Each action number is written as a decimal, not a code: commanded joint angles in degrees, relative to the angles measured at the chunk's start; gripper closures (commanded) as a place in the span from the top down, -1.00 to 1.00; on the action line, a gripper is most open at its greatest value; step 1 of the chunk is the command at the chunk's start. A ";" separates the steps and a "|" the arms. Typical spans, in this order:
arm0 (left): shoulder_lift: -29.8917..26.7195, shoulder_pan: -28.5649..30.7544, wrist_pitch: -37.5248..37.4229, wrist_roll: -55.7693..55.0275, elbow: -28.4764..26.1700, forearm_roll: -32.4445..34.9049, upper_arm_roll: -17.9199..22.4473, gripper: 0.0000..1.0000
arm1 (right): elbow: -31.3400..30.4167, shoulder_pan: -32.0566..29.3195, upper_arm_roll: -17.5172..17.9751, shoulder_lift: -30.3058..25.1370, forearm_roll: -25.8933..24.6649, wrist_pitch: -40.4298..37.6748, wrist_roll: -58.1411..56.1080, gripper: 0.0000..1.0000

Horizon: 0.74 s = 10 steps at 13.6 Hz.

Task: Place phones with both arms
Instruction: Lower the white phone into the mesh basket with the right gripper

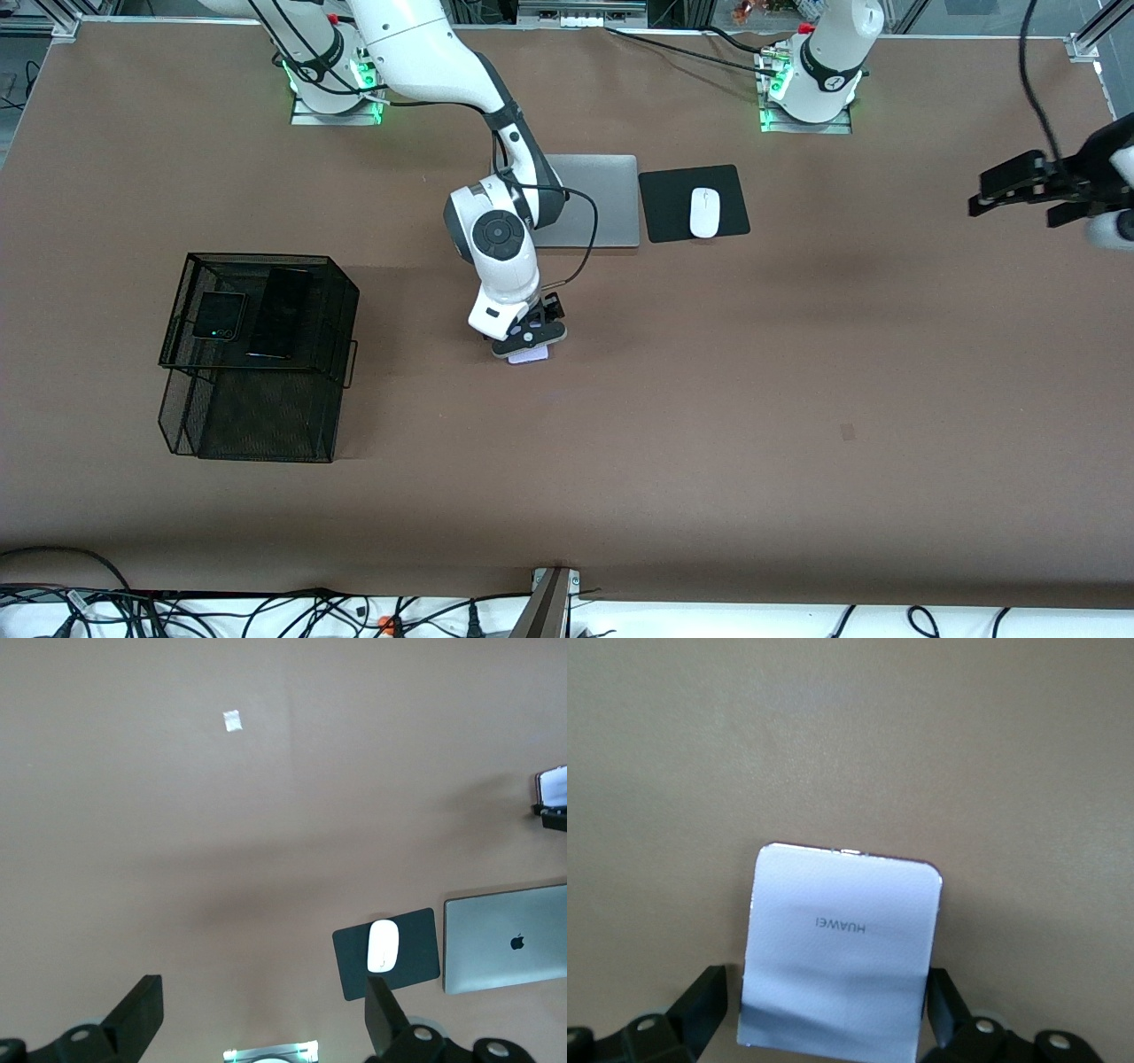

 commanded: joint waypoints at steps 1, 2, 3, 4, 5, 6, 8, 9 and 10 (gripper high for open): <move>-7.55 0.31 6.15 -0.12 -12.04 1.79 -1.51 1.00 | 0.58 0.45 -0.36 0.41 -0.50 0.28 -0.46 1.00; -7.46 0.40 6.16 -0.12 -12.39 1.96 -1.51 1.00 | 0.58 0.45 -0.36 0.41 -0.59 0.28 -0.46 1.00; -7.11 0.48 6.25 -0.21 -11.88 1.96 -1.42 1.00 | 0.58 0.45 -0.36 0.50 -0.59 0.37 -0.46 1.00; -6.85 0.57 6.42 -0.21 -11.44 1.96 -1.42 1.00 | 0.58 0.45 -0.36 0.67 -0.59 0.54 -0.46 0.99; -5.97 0.57 6.42 -0.21 -10.47 1.96 -1.42 1.00 | 0.50 0.45 -0.36 0.76 -0.59 0.72 -0.46 0.76; -5.27 0.49 6.16 -0.21 -9.59 1.96 -1.50 1.00 | 0.50 0.45 -0.28 0.67 -0.59 0.55 -0.46 0.10; -5.17 0.13 6.25 -0.56 -9.41 1.96 -1.50 1.00 | 0.50 0.28 -1.06 -0.11 -0.59 -0.59 -0.98 -0.82; -5.17 0.13 6.25 -0.56 -9.32 1.88 -1.51 1.00 | 0.58 0.19 -2.37 -1.68 -0.50 -2.86 -0.98 -1.00; -5.17 0.05 6.25 -0.56 -9.15 1.35 -1.51 1.00 | 1.02 0.36 -5.60 -3.44 -0.50 -7.15 -1.16 -1.00</move>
